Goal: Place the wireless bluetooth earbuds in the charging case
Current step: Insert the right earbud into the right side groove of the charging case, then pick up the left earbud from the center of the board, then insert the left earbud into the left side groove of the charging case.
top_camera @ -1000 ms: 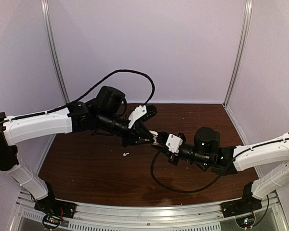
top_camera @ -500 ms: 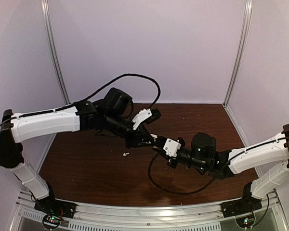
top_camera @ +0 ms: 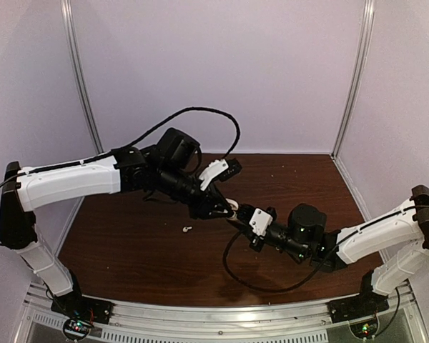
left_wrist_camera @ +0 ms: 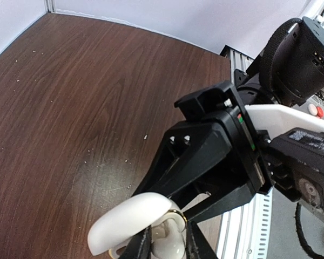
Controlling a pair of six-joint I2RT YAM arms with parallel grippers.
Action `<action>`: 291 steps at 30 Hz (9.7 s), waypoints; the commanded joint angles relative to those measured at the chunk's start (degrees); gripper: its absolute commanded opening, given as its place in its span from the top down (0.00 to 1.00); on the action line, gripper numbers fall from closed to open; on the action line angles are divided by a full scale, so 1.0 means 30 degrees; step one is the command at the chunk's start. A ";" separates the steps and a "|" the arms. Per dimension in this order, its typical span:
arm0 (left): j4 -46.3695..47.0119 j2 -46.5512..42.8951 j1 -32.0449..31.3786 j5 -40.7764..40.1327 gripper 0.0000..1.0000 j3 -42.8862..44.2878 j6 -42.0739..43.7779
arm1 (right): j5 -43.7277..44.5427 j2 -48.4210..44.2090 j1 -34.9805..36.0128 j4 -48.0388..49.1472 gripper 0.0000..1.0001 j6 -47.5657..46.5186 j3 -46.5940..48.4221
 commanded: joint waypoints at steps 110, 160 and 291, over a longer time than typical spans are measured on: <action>3.0509 0.5022 0.4995 -0.5852 0.57 -1.9198 0.0223 | -1.1773 -0.4902 -0.6308 -0.2061 1.00 1.0340 0.0981; 0.6609 -0.5383 0.5032 -0.2293 0.91 -1.0476 0.1919 | -1.4857 -0.2251 -0.6702 -0.1694 1.00 0.6989 0.0610; -0.4133 -0.4144 -0.3317 -0.7283 0.95 -0.4052 1.0486 | -1.8080 0.3347 -0.3965 -0.7016 1.00 0.5900 0.5087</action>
